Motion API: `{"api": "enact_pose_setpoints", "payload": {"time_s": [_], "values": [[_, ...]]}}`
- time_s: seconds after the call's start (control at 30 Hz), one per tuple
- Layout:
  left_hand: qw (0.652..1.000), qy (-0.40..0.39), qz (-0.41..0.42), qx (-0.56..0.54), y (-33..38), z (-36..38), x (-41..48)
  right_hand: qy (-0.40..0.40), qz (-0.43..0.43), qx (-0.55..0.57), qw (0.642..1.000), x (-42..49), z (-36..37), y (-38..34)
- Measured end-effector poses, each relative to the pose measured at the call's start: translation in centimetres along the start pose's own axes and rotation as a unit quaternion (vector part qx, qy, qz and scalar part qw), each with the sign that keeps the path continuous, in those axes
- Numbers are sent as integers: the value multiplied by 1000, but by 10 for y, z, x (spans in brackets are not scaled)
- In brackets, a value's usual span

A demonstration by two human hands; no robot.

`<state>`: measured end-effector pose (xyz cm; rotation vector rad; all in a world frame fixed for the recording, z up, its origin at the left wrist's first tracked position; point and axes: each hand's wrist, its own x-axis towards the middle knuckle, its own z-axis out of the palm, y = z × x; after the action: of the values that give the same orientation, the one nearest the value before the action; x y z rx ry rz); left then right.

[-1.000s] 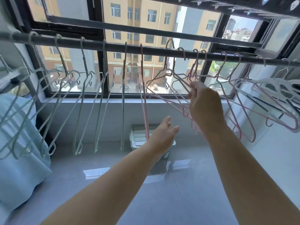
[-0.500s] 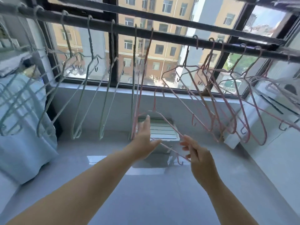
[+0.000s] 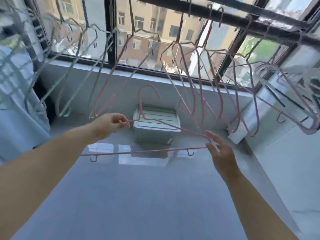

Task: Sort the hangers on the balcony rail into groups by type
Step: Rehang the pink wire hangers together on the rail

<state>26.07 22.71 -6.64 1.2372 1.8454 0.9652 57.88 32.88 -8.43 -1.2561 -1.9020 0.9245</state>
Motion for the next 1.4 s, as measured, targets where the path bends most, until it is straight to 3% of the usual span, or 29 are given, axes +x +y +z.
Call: {"api": "enact_pose_setpoints", "payload": {"time_s": [0.13,0.23,0.4,0.53,0.7,0.9,1.0,1.17,1.3,1.4], "values": [[999,32,-16,5,-5,10,-11,-37,-19,-34,999,-8,20,3],[998,55,-29,-13,-8,22,-20,-118,-47,-55,990,-32,41,-7],[969,98,-55,-218,9,48,-27,-305,-79,-92,945,-88,78,-35],[929,118,-70,-344,36,58,-28,-357,-46,-71,930,-120,97,-53],[898,147,-66,-409,72,52,-23,-311,-62,-28,948,-121,104,-62],[877,153,-31,-454,112,37,-17,-203,-156,5,967,-96,97,-84],[897,141,15,-418,132,25,-13,-171,-177,43,968,-91,91,-101],[948,123,111,-270,157,6,-12,-120,-181,111,970,-61,80,-136],[952,146,160,-214,173,-10,-7,-105,-186,141,967,-30,75,-166],[954,137,149,-221,174,-24,2,-107,-186,150,965,-15,80,-181]]}}
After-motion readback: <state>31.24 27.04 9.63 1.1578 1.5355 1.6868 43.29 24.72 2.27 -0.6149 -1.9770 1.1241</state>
